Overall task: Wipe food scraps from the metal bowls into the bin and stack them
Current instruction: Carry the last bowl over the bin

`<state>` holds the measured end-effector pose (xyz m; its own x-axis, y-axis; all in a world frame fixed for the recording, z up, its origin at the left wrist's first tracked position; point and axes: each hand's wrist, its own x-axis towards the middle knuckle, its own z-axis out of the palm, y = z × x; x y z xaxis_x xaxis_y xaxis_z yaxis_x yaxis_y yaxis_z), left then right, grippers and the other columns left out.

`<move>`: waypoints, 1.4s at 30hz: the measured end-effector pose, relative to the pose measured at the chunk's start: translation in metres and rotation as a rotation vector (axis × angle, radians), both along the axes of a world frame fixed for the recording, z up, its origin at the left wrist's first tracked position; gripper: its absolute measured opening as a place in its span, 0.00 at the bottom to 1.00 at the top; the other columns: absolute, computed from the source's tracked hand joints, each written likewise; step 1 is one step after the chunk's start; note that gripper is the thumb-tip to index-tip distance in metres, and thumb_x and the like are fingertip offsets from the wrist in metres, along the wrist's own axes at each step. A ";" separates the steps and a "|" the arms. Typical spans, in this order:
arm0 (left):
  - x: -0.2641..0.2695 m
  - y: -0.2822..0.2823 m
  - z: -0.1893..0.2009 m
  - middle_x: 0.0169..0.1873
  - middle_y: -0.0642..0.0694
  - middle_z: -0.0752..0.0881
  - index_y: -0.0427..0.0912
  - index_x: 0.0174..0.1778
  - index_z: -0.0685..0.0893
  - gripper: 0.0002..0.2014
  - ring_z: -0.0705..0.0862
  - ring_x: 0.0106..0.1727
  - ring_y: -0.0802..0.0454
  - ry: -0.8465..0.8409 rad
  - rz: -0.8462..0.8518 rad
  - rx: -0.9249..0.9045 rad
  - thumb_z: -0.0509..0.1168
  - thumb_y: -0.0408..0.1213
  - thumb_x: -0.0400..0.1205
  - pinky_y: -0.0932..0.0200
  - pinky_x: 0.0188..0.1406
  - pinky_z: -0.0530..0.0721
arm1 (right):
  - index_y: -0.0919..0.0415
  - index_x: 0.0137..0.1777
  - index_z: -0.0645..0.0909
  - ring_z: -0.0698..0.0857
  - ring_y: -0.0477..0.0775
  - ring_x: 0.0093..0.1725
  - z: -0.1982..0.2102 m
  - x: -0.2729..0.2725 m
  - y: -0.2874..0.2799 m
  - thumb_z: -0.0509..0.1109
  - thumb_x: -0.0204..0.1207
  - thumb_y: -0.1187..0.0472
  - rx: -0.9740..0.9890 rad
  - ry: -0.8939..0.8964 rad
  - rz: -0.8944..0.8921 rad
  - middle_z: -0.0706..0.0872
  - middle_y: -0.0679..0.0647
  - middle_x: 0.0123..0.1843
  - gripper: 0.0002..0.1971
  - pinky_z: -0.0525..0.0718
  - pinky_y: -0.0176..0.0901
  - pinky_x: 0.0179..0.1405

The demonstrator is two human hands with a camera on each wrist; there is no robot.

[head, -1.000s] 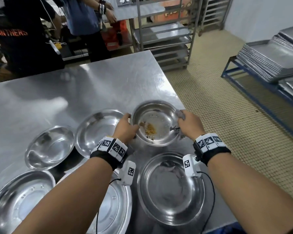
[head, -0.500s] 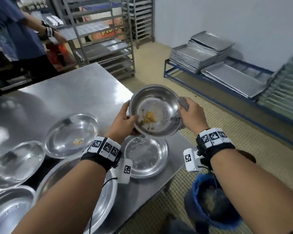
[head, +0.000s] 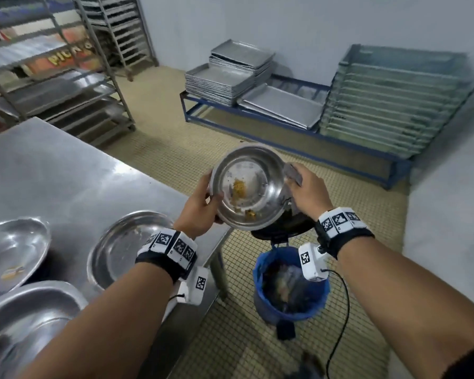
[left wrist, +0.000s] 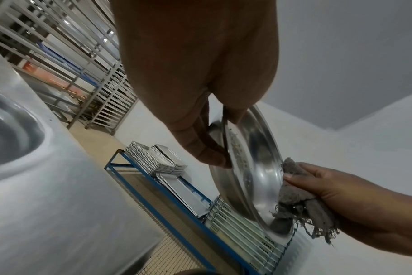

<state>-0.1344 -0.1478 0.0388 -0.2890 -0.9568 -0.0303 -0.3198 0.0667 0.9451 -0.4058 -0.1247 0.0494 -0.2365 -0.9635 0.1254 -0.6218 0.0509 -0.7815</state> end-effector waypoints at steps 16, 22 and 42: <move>-0.192 0.018 -0.050 0.65 0.55 0.89 0.61 0.88 0.65 0.28 0.91 0.59 0.58 -0.256 -0.026 -0.059 0.61 0.36 0.93 0.43 0.64 0.92 | 0.54 0.71 0.78 0.85 0.39 0.43 -0.086 -0.206 0.001 0.67 0.88 0.62 -0.094 0.020 0.122 0.86 0.41 0.52 0.13 0.81 0.26 0.38; -0.218 0.028 -0.068 0.64 0.58 0.89 0.65 0.86 0.68 0.29 0.90 0.63 0.59 -0.285 0.001 -0.046 0.62 0.34 0.92 0.42 0.66 0.90 | 0.54 0.69 0.77 0.86 0.41 0.40 -0.110 -0.232 0.005 0.66 0.88 0.64 -0.075 -0.031 0.147 0.88 0.44 0.50 0.13 0.80 0.23 0.30; -0.215 0.032 -0.147 0.77 0.45 0.83 0.56 0.86 0.72 0.29 0.83 0.75 0.46 -0.400 0.063 -0.181 0.62 0.27 0.90 0.42 0.76 0.83 | 0.57 0.63 0.76 0.83 0.34 0.32 -0.186 -0.226 0.016 0.64 0.85 0.67 0.004 -0.030 0.162 0.88 0.44 0.45 0.10 0.76 0.21 0.26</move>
